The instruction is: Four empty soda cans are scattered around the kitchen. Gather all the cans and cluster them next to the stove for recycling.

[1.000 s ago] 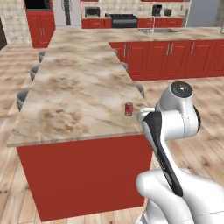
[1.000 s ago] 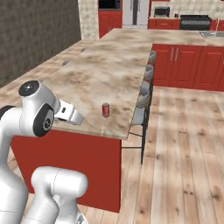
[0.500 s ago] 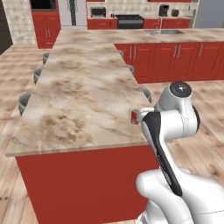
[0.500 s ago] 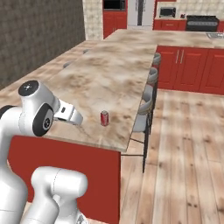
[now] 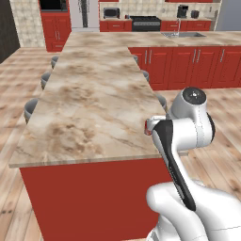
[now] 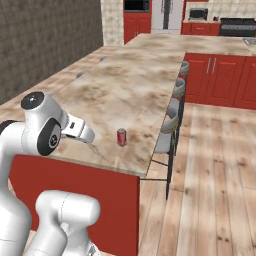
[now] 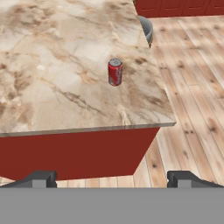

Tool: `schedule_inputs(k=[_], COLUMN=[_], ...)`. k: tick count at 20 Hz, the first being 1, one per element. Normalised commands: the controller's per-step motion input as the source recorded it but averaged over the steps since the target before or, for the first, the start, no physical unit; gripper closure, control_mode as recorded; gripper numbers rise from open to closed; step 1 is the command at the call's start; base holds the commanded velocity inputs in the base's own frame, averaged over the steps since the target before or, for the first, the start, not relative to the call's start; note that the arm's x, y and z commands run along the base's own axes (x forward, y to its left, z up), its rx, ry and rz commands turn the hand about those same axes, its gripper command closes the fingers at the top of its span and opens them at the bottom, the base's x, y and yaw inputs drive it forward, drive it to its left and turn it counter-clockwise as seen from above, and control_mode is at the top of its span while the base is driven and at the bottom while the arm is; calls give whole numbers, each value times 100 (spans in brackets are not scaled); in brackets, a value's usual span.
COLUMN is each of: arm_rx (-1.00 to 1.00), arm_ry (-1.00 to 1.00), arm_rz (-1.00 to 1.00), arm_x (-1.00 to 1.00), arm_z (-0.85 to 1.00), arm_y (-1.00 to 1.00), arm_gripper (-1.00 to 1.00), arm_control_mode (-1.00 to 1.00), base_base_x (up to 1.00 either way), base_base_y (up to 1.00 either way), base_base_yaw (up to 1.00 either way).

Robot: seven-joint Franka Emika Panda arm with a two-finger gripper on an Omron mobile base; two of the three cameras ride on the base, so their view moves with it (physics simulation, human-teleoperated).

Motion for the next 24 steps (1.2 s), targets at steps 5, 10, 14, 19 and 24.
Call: schedule_inputs(k=[5,10,14,19,24], arm_rx=[0,0,0,0,0], arm_ry=[0,0,0,6,16], arm_rz=[1,4,5,2,0], arm_x=[0,3,4,16,18], arm_z=[0,0,2,12,25], arm_y=[0,-2,-13,-17,-12], arm_gripper=[-100,-100,-100,-100,-100], arm_control_mode=[-100,-100,-100,-100,-100], base_base_x=[1,0,0,0,0], base_base_y=[-2,0,0,0,0], base_base_yaw=[4,0,0,0,0])
